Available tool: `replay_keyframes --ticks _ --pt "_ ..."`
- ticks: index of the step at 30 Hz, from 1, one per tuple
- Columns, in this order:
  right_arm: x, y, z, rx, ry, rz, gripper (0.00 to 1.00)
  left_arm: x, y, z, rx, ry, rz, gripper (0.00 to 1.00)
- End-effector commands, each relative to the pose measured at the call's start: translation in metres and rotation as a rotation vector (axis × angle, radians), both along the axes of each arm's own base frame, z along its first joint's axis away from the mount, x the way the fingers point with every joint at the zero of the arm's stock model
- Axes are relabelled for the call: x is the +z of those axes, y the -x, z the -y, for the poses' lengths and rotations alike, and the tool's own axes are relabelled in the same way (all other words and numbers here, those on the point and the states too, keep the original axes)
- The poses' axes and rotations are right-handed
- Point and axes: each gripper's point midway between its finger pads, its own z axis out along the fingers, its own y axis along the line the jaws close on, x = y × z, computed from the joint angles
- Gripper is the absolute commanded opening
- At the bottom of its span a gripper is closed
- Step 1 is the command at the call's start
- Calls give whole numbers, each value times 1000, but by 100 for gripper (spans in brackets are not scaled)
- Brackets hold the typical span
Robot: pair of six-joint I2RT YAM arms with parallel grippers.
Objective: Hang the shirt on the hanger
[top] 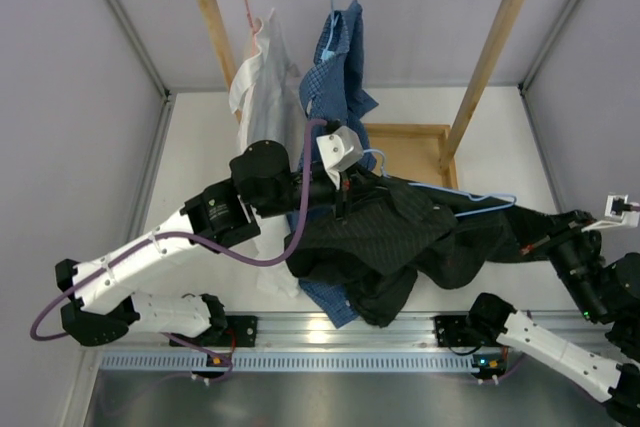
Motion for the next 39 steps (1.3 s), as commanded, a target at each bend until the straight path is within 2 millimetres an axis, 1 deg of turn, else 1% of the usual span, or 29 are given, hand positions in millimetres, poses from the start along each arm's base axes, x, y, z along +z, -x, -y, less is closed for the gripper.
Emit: replay_keyframes --ticks 1,2,3,5,6,7,9,10,14,18,20,22,25,26,27,28,29,30,32,33,35,37,39 --pt "21 -8 14 -71 126 6 0 1 -10 -4 42 -3 68 0" --pt "21 -10 13 -72 158 -3 0 -1 -10 -3 37 -6 68 0" --pt "20 -14 8 -70 212 -13 0 -3 -8 -1 29 -11 66 0" --pt "26 -17 13 -103 239 -14 0 -8 -9 2 28 -32 91 0" --pt "25 -21 12 -113 282 -21 0 -13 -10 1 30 -51 94 0" --pt "31 -22 21 -161 295 -22 0 -15 -10 1 34 -61 93 0" --pt "30 -25 28 -205 361 -39 0 -22 -15 -4 67 -91 88 0" --pt "37 -24 36 -230 357 -32 0 -25 -17 -5 79 -101 86 0" --pt "53 -24 44 -258 380 -12 0 -35 -20 -12 108 -148 75 0" --pt "61 -28 36 -238 437 -7 0 -49 -23 -15 130 -185 62 0" --pt "64 -29 37 -244 446 -4 0 -56 -26 -16 148 -199 50 0" --pt "64 -30 34 -229 458 1 0 -59 -29 -19 177 -200 37 0" --pt "61 -29 24 -165 424 24 0 -51 -30 -19 204 -125 -9 0" --pt "59 -28 23 -151 412 28 0 -49 -35 -21 241 -104 -19 0" --pt "59 -25 24 -124 369 39 0 -47 -36 -19 252 -76 -48 0" --pt "55 -26 27 -131 356 37 0 -47 -36 -19 255 -64 -61 0" --pt "53 -25 27 -114 332 41 0 -45 -32 -18 241 -44 -85 0" --pt "54 -21 28 -57 257 52 0 -50 -29 -16 225 -38 -93 0" --pt "49 -21 30 -17 187 51 0 -51 -15 -11 146 -24 -114 0" --pt "45 -21 28 25 148 61 0 -58 -13 -9 129 -23 -118 0" --pt "42 -23 24 33 141 64 0 -61 -11 -9 122 -14 -128 0" --pt "37 -27 24 -13 175 52 0 -68 -12 -9 125 -29 -129 0" --pt "37 -30 22 -45 221 49 0 -70 -11 -9 118 -38 -111 0"
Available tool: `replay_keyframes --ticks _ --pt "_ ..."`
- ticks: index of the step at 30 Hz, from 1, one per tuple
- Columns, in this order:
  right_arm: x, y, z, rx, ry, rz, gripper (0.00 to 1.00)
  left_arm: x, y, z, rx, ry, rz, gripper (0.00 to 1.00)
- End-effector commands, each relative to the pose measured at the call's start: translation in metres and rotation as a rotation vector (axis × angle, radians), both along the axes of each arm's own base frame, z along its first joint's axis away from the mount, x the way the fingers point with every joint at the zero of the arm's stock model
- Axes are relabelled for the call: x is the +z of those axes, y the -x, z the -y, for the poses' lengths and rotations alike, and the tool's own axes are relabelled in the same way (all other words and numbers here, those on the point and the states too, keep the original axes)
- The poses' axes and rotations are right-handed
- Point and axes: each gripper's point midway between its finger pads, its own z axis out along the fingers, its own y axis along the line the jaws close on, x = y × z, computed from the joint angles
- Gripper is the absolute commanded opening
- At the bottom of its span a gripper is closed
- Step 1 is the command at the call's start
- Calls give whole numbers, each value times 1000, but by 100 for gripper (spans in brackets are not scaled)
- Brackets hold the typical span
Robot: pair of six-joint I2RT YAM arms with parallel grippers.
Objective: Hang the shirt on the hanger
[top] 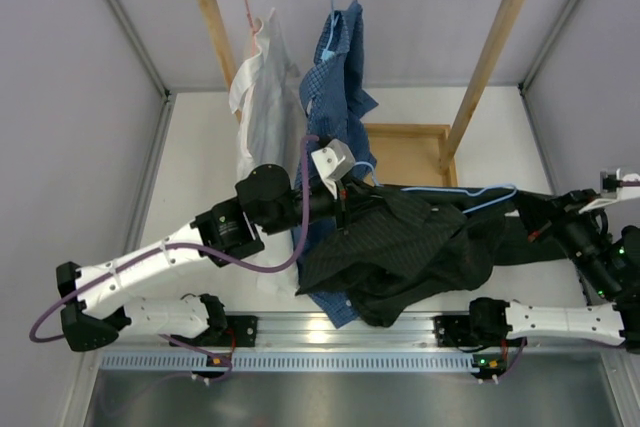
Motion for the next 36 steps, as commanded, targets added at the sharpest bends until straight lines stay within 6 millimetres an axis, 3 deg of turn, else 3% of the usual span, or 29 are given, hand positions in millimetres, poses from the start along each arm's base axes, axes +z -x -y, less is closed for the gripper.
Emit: replay_keyframes --ticks 1,7,10,11,16,19,21,23,25,27,28,29,30,32,33,35,36 --pt "21 -15 18 -200 -67 11 0 -32 -3 -9 18 -109 -15 0" --pt "26 -21 29 -333 32 27 0 -30 5 -21 -12 -128 55 0" --pt "36 -22 29 -369 110 41 0 -40 2 -28 1 -217 83 0" --pt "40 -23 22 -373 179 50 0 -52 -1 -31 2 -277 91 0" --pt "59 -25 0 -334 259 64 0 -58 1 -26 -24 -392 105 0" --pt "55 -27 -32 -285 349 69 0 -58 -2 -15 28 -469 129 0" --pt "45 -25 -57 -219 319 45 0 -48 -10 -6 80 -434 100 0" --pt "36 -23 -68 -186 259 19 0 -26 -16 0 133 -349 54 0" --pt "13 -21 -82 -145 268 -6 0 -7 -29 3 227 -274 17 0" --pt "-13 -19 -96 -112 255 -39 0 25 -34 7 272 -139 -32 0" --pt "-19 -18 -99 -104 239 -45 0 31 -40 9 310 -110 -46 0" --pt "-21 -17 -100 -98 173 -60 0 50 -44 7 346 -45 -79 0" --pt "-34 -16 -105 -82 179 -70 0 55 -51 6 386 -26 -95 0" --pt "-34 -12 -109 -49 84 -80 0 63 -65 7 451 8 -123 0" --pt "-46 -10 -118 -11 94 -87 0 62 -73 7 464 12 -134 0" --pt "-45 -8 -127 28 58 -78 1 62 -73 24 381 27 -148 0" --pt "-49 -5 -133 58 66 -81 7 60 -79 26 354 32 -149 0"
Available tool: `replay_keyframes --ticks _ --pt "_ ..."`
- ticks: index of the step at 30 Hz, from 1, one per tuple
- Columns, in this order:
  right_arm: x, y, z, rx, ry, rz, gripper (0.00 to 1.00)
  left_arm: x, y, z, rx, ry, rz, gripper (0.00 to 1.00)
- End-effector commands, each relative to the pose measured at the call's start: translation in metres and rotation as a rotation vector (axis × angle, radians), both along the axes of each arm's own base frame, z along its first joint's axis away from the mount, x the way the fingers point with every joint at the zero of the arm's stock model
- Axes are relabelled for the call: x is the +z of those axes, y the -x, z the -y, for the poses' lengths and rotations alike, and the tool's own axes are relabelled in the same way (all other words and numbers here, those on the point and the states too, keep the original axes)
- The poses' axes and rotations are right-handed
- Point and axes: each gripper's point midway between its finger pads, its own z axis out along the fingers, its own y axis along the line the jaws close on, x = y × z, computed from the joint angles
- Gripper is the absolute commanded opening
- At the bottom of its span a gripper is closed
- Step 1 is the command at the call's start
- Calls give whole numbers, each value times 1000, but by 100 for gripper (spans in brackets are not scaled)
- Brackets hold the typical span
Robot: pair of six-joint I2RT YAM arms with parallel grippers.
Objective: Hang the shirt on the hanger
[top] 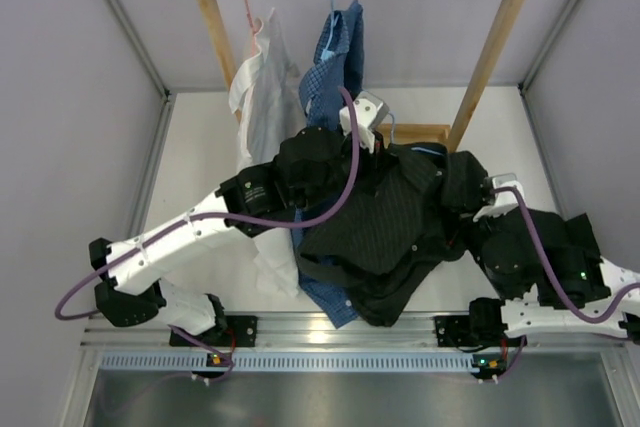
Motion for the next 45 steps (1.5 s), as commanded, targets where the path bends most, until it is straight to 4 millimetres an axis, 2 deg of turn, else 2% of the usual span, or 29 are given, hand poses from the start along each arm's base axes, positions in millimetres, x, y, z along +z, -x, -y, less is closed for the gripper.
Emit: replay_keyframes --ticks 1,2,4,5,8,9,10,13,14,15,17,19,22,26,28,30,31,33,35,39,41,42,45 --pt "17 9 -29 107 -189 -22 15 34 -16 16 -47 170 10 0" --pt "20 11 -29 127 -203 -23 32 30 -7 26 -164 171 7 0" --pt "31 18 -26 180 -244 -27 48 22 4 38 -305 148 47 0" --pt "39 20 -14 193 -298 -21 50 16 21 45 -430 126 60 0" --pt "53 33 3 284 -354 -24 50 -9 28 51 -527 45 128 0" --pt "60 42 3 346 -369 -31 50 -17 29 51 -539 26 134 0" --pt "54 45 3 372 -324 -47 50 -27 27 52 -542 -5 152 0" --pt "56 49 4 402 -235 -56 52 -44 24 56 -554 -42 156 0" --pt "58 47 3 399 -210 -47 55 -46 29 58 -586 -42 150 0" --pt "64 44 5 383 -201 -31 56 -47 43 60 -671 -29 140 0" --pt "70 41 -5 394 -131 6 60 -50 58 62 -771 -24 150 0" --pt "82 41 -9 421 -103 45 61 -50 82 61 -913 2 138 0" --pt "96 44 -26 478 -87 91 62 -50 105 55 -1046 27 116 0" --pt "108 53 -45 568 -91 136 62 -51 117 50 -1101 35 102 0" --pt "111 53 -52 583 -93 154 59 -53 120 50 -1120 37 94 0" --pt "116 51 -54 573 -105 178 52 -56 123 50 -1137 34 80 0" --pt "118 50 -53 568 -114 186 42 -56 125 49 -1146 34 76 0" --pt "121 49 -53 557 -124 201 31 -59 126 49 -1155 30 65 0" --pt "121 48 -52 553 -132 206 25 -60 127 49 -1157 28 61 0" --pt "117 52 -61 587 -118 198 31 -53 127 48 -1148 36 71 0" --pt "111 52 -67 592 -98 187 31 -49 127 49 -1147 42 74 0" --pt "109 52 -70 591 -91 182 27 -47 127 49 -1150 45 77 0" --pt "105 49 -72 572 -84 175 5 -43 128 47 -1153 50 87 0"
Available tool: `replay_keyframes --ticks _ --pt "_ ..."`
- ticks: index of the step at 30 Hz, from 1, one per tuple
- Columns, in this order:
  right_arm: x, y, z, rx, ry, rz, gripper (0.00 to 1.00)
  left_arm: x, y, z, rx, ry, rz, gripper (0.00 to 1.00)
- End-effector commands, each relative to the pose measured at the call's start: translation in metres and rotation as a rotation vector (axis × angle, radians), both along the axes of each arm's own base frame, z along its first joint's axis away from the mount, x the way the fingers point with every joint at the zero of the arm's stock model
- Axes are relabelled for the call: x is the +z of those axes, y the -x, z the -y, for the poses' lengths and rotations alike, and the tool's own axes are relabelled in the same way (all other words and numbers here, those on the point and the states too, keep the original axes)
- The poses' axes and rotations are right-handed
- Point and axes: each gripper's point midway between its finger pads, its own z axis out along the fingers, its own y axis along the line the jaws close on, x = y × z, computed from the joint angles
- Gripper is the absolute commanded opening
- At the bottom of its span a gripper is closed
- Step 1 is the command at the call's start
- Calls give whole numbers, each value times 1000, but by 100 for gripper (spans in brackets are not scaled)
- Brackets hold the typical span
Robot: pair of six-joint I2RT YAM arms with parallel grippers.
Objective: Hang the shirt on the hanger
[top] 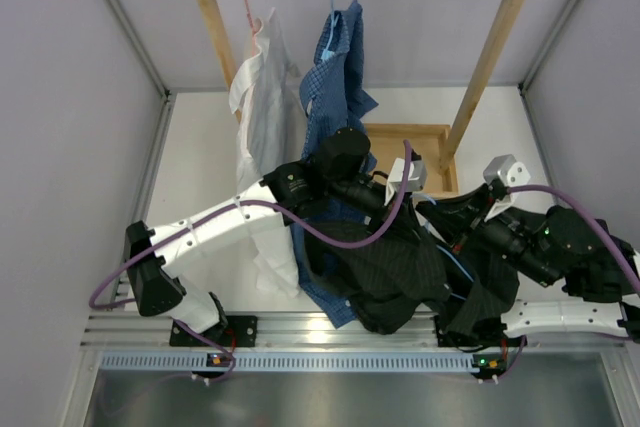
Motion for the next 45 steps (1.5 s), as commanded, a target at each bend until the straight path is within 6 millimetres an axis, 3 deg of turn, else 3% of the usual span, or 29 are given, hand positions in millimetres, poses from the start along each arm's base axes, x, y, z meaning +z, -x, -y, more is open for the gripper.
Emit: replay_keyframes --ticks 1,2,4,5,6,7,9,10,11,12,13,14,16,17,18,19,20,21,22,27,32,34,35,38,42,43,45 --pt "4 -3 -7 -15 -31 5 0 32 10 -2 -49 104 49 0" --pt "7 -6 -3 -41 -52 4 0 30 8 -3 -36 94 47 0" --pt "9 -9 4 -65 -82 -5 0 30 -7 0 68 78 67 31" --pt "9 -12 8 -89 -86 -6 0 34 -15 -1 133 73 68 56" --pt "9 -12 11 -96 -83 -8 0 34 -23 -2 204 56 61 98" --pt "10 -13 13 -103 -80 -9 0 35 -48 -3 352 43 87 98" --pt "5 -15 18 -127 -59 -15 0 50 -64 -18 492 57 121 98" --pt "8 -15 21 -128 -68 -14 0 50 -84 -28 627 48 144 98" --pt "9 -16 25 -134 -72 -14 0 53 -91 -38 692 53 157 98" --pt "11 -16 31 -139 -85 -16 0 71 -92 -59 757 97 171 98" --pt "16 -16 36 -143 -101 -15 0 57 -97 -71 815 69 176 98" --pt "19 -15 40 -140 -107 -12 0 55 -112 -90 949 62 181 98" --pt "27 -13 51 -134 -130 -9 0 45 -114 -123 1057 61 170 98" --pt "33 -11 56 -120 -141 -3 0 34 -115 -142 1128 54 149 96" --pt "35 -11 58 -118 -145 -3 0 42 -115 -152 1163 80 134 88" --pt "38 -10 59 -112 -148 -2 0 20 -117 -157 1193 40 122 81" --pt "40 -9 60 -110 -143 1 0 11 -117 -162 1217 28 91 73" --pt "42 -9 58 -107 -135 3 0 3 -115 -163 1215 17 79 72" --pt "46 -8 61 -102 -138 4 0 -12 -111 -162 1200 -11 65 69" --pt "58 -6 59 -86 -138 17 0 -40 -93 -137 1074 -65 -33 67" --pt "73 1 62 -37 -171 21 0 -62 -107 -131 1128 -127 -16 64" --pt "77 0 64 -43 -168 21 0 -62 -112 -132 1157 -130 -8 35" --pt "76 -1 64 -54 -158 22 0 -63 -115 -133 1180 -133 -10 0" --pt "72 -11 74 -126 -127 26 0 -61 -125 -149 1294 -111 -33 0" --pt "65 -26 101 -262 -77 42 0 -58 -131 -194 1506 -36 -138 0" --pt "65 -28 108 -286 -81 44 0 -71 -129 -204 1551 -51 -174 0" --pt "67 -28 121 -296 -113 43 0 -74 -129 -220 1608 -27 -191 0"
